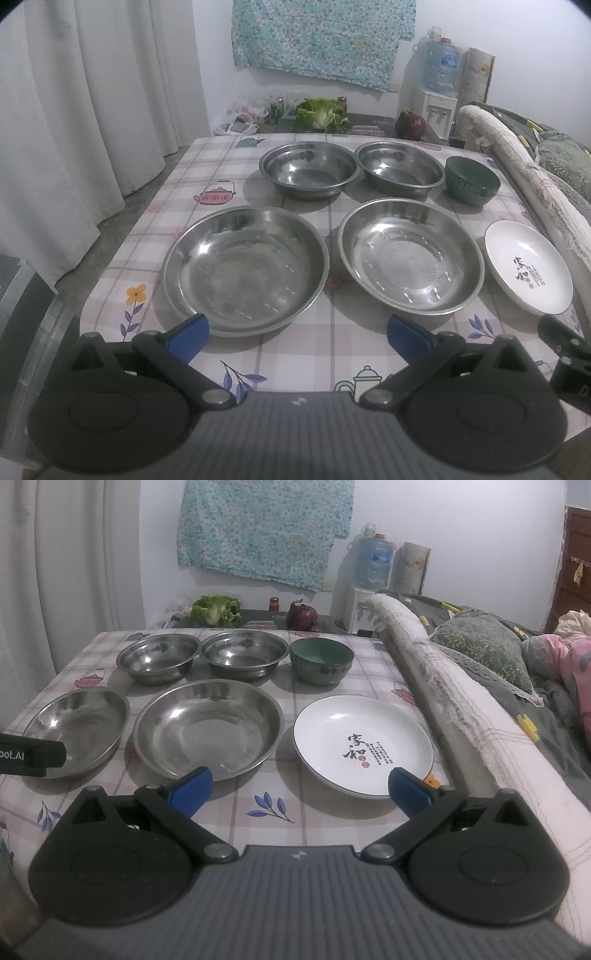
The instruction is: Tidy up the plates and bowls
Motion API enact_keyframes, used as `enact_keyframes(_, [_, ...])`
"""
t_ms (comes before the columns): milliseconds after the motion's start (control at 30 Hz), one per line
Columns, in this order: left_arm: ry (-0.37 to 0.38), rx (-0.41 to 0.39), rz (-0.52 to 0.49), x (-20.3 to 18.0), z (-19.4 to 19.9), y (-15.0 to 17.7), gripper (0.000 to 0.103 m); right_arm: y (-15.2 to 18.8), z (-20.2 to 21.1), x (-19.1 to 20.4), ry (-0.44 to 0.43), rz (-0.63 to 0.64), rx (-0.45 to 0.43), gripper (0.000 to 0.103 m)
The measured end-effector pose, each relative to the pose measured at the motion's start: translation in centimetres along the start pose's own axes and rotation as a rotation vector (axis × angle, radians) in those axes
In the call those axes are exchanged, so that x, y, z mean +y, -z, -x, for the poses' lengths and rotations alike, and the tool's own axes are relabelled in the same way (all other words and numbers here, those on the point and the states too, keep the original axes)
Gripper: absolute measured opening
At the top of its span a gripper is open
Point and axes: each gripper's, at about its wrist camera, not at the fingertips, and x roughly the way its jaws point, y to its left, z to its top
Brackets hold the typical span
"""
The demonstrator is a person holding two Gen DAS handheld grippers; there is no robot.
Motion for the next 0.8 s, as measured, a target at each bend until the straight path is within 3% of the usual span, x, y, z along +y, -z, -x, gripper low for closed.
enact_keyframes(800, [-0.01,0.007,0.007,0.4,0.08,0.12,0.103,0.53,-0.36,0.11,-0.002,-0.003,0.012,0.102])
